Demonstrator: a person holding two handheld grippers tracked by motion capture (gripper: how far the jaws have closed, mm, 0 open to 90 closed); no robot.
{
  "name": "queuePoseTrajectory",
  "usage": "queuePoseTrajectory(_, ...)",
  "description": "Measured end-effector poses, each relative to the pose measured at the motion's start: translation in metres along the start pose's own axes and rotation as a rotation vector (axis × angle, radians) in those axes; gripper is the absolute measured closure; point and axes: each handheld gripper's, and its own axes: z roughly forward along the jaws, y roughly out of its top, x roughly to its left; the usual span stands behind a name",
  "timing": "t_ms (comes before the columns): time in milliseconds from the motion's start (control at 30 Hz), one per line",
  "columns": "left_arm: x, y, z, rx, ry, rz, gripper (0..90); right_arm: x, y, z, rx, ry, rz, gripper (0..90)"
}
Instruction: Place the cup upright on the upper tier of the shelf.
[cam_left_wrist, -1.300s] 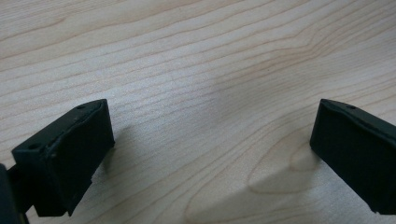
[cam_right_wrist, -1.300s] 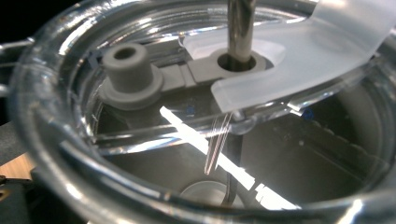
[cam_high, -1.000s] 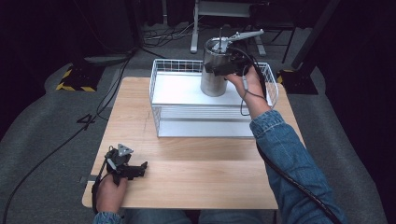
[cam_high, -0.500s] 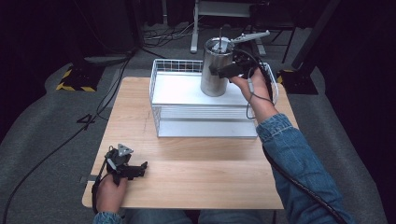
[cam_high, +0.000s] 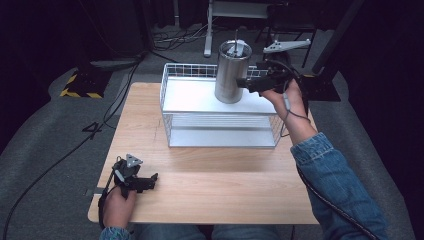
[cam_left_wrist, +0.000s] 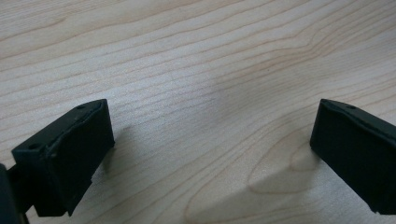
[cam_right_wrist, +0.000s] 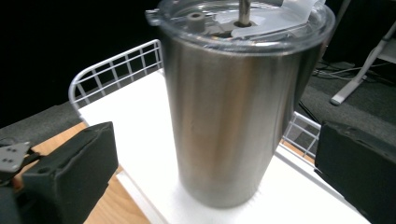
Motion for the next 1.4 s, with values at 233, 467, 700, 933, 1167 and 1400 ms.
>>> queuePoseTrajectory(233, 0.0, 0.0, 0.0, 0.0, 0.0, 0.0, 0.0, 0.005, -0.014, -0.031, -0.021, 0.019, -0.017, 0.0)
queuePoseTrajectory(467, 0.0, 0.0, 0.0, 0.0, 0.001, 0.0, 0.0, 0.011, -0.032, -0.061, -0.031, 0.02, -0.039, 0.0)
queuePoseTrajectory(700, 0.0, 0.0, 0.0, 0.0, -0.001, 0.0, 0.0, 0.012, -0.053, -0.08, -0.002, 0.003, -0.044, 0.0)
queuePoseTrajectory(933, 0.0, 0.0, 0.0, 0.0, 0.0, 0.0, 0.0, 0.008, -0.078, -0.09, 0.026, -0.011, -0.035, 0.0)
queuePoseTrajectory(1167, 0.0, 0.0, 0.0, 0.0, 0.0, 0.001, 0.0, 0.008, -0.104, -0.097, 0.033, -0.006, -0.014, 0.0)
queuePoseTrajectory(1400, 0.0, 0.0, 0.0, 0.0, 0.0, 0.0, 0.0, 0.01, -0.134, -0.098, 0.072, -0.017, -0.007, 0.0)
